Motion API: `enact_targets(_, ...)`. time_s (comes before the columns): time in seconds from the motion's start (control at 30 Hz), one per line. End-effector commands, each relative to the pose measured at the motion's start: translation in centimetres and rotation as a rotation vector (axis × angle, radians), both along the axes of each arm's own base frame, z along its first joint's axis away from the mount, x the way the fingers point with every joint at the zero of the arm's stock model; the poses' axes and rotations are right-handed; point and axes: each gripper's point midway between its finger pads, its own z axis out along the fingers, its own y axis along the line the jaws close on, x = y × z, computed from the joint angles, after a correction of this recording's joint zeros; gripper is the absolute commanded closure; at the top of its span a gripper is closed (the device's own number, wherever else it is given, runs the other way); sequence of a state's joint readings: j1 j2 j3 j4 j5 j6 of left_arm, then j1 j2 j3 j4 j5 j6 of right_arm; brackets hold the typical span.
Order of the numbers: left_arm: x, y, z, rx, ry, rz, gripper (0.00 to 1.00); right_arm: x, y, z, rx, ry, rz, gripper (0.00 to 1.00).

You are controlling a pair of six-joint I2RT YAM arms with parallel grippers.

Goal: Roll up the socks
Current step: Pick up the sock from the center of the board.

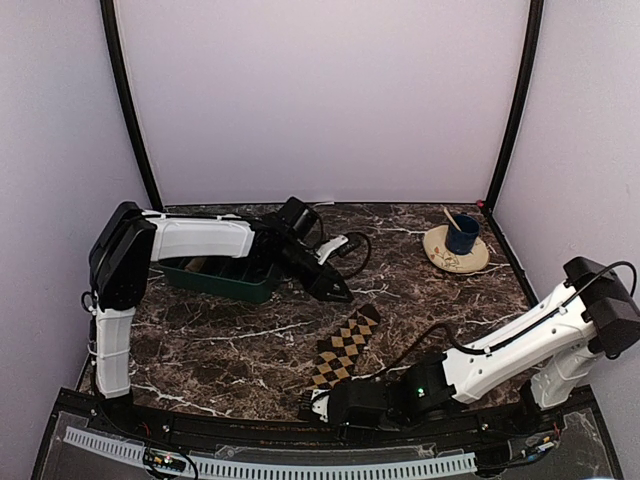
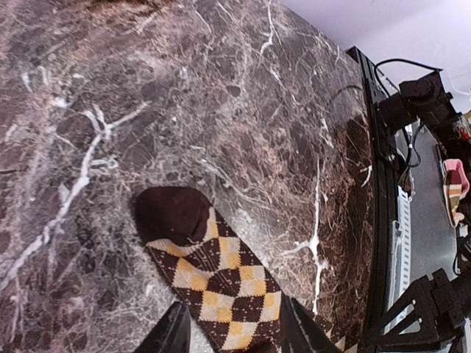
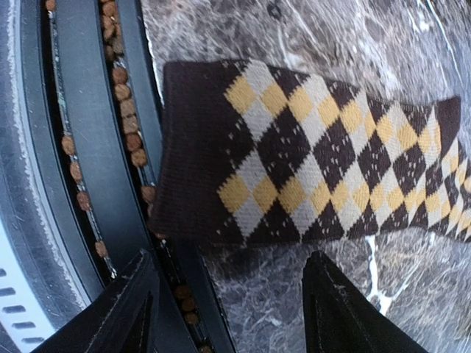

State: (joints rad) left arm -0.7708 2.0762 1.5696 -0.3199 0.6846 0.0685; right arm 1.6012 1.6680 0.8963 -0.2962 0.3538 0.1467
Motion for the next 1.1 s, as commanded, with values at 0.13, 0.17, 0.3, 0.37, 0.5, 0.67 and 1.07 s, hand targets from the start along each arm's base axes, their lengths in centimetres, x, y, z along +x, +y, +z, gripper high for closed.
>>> enact_targets(0.13, -2.0, -0.5, -2.4, 0.069, 0.062, -0.095, 0.57, -1.3, 3.0, 1.3, 0.047, -0.005, 0.117, 0.38)
enact_targets(0.17, -2.0, -0.4, -2.7, 0.076, 0.066, -0.097, 0.57, -1.4, 3.1, 1.2, 0.041, 0.0, 0.126, 0.38)
enact_targets(0.3, -2.1, -0.6, -3.6, 0.096, 0.082, -0.098, 0.59, -1.8, 3.0, 0.6, 0.016, 0.009, 0.155, 0.38)
enact_targets(0.37, -2.2, -0.6, -3.9, 0.102, 0.087, -0.1, 0.59, -1.9, 3.0, 0.6, 0.011, 0.013, 0.165, 0.38)
enact_targets(0.5, -2.2, -0.4, -4.6, 0.124, 0.09, -0.096, 0.6, -2.2, 3.1, 0.5, 0.006, 0.024, 0.177, 0.39)
enact_targets(0.67, -2.2, -0.3, -5.5, 0.146, 0.098, -0.086, 0.6, -2.2, 3.0, -0.3, -0.02, 0.018, 0.186, 0.4)
enact_targets(1.07, -2.2, 0.1, -6.9, 0.174, 0.107, -0.079, 0.61, -0.7, 2.8, -1.2, -0.038, -0.007, 0.168, 0.47)
